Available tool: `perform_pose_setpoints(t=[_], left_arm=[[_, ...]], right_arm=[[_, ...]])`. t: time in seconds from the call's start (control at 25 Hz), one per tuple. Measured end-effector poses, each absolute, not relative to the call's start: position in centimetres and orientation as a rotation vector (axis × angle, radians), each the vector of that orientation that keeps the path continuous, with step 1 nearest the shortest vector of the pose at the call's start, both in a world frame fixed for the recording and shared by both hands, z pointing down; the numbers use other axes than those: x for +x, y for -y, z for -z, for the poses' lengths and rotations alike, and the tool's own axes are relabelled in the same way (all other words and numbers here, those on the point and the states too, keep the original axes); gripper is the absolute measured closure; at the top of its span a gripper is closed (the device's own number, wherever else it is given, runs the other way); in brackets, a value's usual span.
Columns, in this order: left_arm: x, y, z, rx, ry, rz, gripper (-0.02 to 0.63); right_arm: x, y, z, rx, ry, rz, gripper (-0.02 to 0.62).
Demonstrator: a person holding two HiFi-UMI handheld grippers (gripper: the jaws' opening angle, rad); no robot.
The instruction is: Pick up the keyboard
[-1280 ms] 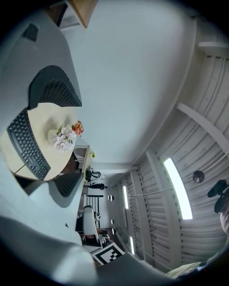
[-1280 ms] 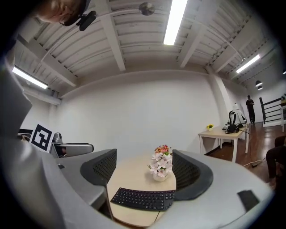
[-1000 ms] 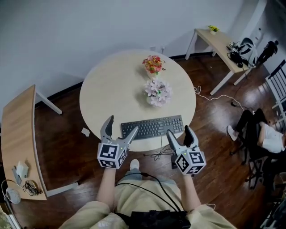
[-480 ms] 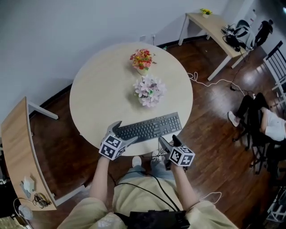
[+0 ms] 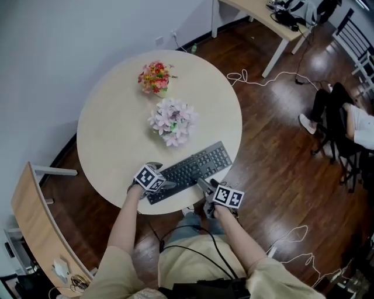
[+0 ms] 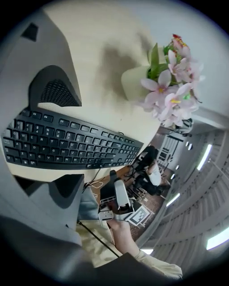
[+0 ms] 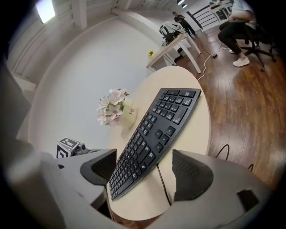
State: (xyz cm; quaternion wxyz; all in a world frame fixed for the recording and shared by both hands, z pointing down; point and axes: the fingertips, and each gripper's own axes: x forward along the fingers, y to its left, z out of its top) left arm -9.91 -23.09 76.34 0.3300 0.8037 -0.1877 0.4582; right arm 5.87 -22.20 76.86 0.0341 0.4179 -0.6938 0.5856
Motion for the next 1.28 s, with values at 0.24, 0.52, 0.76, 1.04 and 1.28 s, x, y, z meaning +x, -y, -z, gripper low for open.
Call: perform_pose_setpoints(t=[0.24,0.52,0.76,1.04,1.28], left_arm=[[-9.4,23.6,-79.4,2.017,0.318,-1.280,0.150],[-9.8,23.7,-79.5,2.024,0.111,-1.341,0.207],[-10.0,24.5,-80.0,2.059,0.145,-1.349,0.371],[-9.5,24.2,-79.0,2.173,0.167,-1.304,0.412],[-9.5,24.3,-76.2,2.284,0.287,-1.228,0.443]], right_arm=[[6.2,23.7,-78.5,1.405,2.031,-2.001,0.264],[4.9,25.0,-78.2,1.371,2.150,-2.029,0.275],[4.7,25.4,-78.9,1.323,2.126,-2.091,0.319],[4.7,25.2,-78.6,1.247,2.150,-2.055,0.330],[5.2,26.0,-76.6,1.260,2.256,-2.047,0.379]])
